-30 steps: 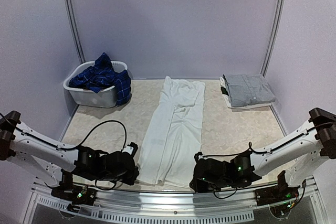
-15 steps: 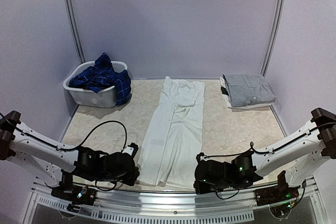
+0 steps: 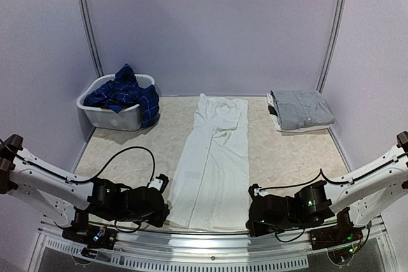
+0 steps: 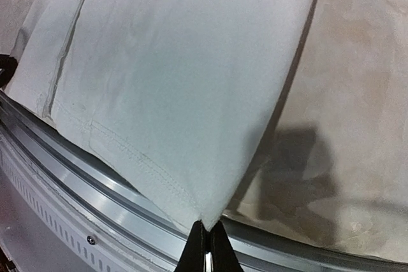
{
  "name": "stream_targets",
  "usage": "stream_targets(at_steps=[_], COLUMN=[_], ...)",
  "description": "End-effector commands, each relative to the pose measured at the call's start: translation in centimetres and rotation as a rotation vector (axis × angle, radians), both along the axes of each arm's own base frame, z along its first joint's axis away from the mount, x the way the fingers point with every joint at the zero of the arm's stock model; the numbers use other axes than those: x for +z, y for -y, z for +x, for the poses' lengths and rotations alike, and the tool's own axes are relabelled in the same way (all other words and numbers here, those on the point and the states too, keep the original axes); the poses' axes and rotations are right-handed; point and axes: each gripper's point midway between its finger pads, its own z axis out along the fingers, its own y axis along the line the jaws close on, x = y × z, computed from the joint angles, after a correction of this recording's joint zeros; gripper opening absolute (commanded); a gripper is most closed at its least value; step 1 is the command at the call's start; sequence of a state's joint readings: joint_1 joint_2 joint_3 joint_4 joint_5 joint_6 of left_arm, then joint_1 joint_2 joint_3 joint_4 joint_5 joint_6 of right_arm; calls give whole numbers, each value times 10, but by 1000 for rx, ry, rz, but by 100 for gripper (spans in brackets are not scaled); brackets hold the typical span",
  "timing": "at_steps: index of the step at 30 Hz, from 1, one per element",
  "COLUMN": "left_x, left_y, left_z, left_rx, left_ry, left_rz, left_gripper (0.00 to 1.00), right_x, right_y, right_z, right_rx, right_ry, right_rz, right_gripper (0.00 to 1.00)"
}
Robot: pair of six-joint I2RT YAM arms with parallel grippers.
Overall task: Fold and stack the mixed laundry pile
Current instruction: Fold the rectangle-folded T-shirt at the center of the board.
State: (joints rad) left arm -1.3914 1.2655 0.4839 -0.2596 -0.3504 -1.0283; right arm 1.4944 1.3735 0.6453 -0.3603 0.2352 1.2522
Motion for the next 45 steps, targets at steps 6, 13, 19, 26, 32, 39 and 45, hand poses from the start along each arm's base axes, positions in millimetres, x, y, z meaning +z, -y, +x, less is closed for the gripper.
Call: stream_targets(at_steps=[6, 13, 19, 26, 32, 39, 45], left_x=[24, 55, 81, 99, 111, 128, 135], left_y=[10, 16, 21, 25, 28, 41, 51], left_z=[1, 17, 38, 62, 92, 129, 162], left_rx=[-16, -3, 20, 51, 95, 118, 134], left_ry=[34, 126, 194, 236, 262, 300, 318], left_rz=[-11, 22, 66, 88, 88, 75, 104], left_gripper=[0, 0, 0, 0, 0, 0, 0], right_x=[7, 41, 72, 88, 104, 119, 129], right_y=[9, 3, 9, 9, 13, 21, 25], right_z=[4, 23, 52, 79, 109, 151, 183], right_rx=[9, 1, -56, -81, -126, -197, -248], right_ry=[53, 176, 297, 345, 403, 455, 493], right_rz=[-35, -63, -124, -151, -166, -200, -236], right_gripper=[0, 0, 0, 0, 0, 0, 0])
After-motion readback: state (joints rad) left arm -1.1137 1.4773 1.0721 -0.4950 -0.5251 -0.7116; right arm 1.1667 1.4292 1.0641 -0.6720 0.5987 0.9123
